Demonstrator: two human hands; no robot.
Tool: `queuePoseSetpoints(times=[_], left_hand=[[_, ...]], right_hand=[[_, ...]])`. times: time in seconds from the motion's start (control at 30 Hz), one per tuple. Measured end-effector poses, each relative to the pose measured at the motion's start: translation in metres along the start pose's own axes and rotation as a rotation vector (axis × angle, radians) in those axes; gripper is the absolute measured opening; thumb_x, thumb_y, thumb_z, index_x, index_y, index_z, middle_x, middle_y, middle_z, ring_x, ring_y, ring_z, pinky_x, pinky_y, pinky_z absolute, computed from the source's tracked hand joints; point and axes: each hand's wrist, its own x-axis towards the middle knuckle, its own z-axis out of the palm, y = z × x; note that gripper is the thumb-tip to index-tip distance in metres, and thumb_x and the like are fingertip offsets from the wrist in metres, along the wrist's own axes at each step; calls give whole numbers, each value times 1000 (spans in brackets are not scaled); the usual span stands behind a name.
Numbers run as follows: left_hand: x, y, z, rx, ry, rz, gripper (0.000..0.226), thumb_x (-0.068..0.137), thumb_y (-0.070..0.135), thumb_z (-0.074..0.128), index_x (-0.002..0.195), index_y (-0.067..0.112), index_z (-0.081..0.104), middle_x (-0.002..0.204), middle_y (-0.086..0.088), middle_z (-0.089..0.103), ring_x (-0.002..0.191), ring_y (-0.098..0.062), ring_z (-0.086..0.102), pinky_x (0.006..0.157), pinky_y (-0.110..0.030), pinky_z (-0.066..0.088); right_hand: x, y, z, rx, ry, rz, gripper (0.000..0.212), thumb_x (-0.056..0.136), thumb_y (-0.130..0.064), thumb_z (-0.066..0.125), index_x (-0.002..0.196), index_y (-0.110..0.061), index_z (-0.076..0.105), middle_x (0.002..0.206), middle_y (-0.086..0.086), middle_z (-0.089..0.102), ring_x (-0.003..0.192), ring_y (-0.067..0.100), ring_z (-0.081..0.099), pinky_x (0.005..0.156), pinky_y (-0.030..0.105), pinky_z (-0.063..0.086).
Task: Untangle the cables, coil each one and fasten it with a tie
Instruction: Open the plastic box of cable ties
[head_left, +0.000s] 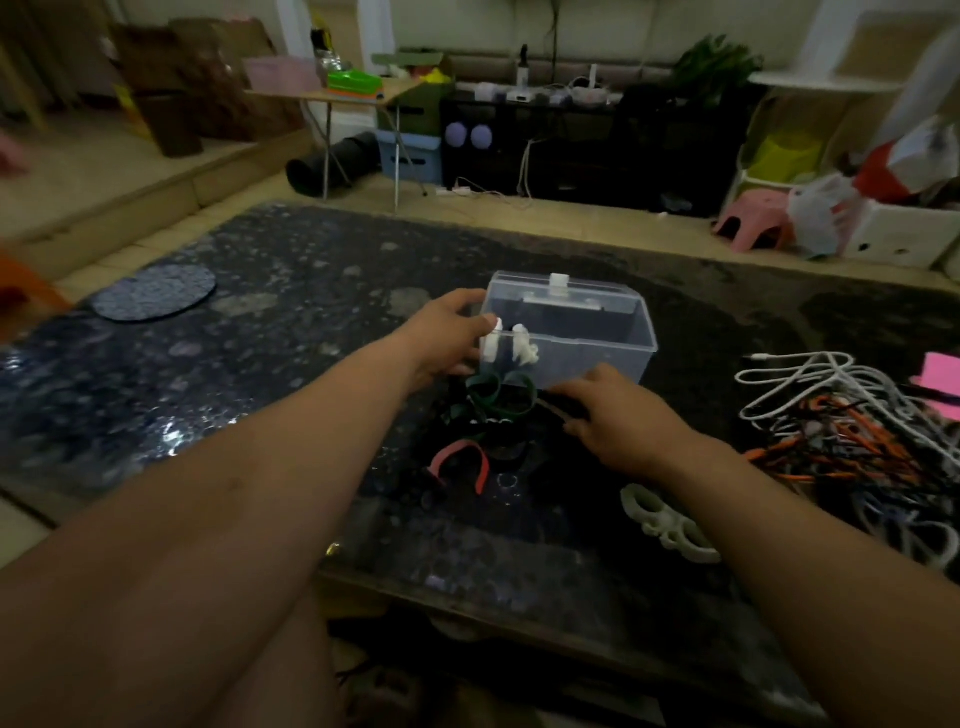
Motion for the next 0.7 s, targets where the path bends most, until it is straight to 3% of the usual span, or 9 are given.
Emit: queuePoseSetpoints(times=[0.2,0.43,0.6,0.7], left_hand=[[0,0,0,-31,-16,-26,59,105,37,63,158,28,40,130,-4,70,106,-24,75,74,-35,55],[1,-2,2,-15,-24,4,46,107,34,59,150,23,48,121,-7,73,108,-26,73,71,-33,53],[-3,1,3,0,-12,35,29,108,33,57,136,25,53,119,-6,72,102,-23,72,69,-31,53],[-3,0,5,8,-10,37,33,108,33,58,139,23,54,118,-7,72,103,-25,72,70,-32,53]], right_hand=[[3,24,-11,61,-81,54,42,95,-30,73,134,-36,59,135,0,61,116,18,62,100,36,54],[-37,13,-55,112,-49,-50,28,95,-33,73,120,-37,61,116,-11,58,101,5,59,90,29,54],[-63,0,-35,9,-234,-124,49,92,-47,75,135,-42,53,126,-15,53,113,6,56,100,31,51],[-55,-1,-15,-15,-178,-122,44,93,-48,74,130,-39,51,124,-9,54,112,14,58,97,37,52]])
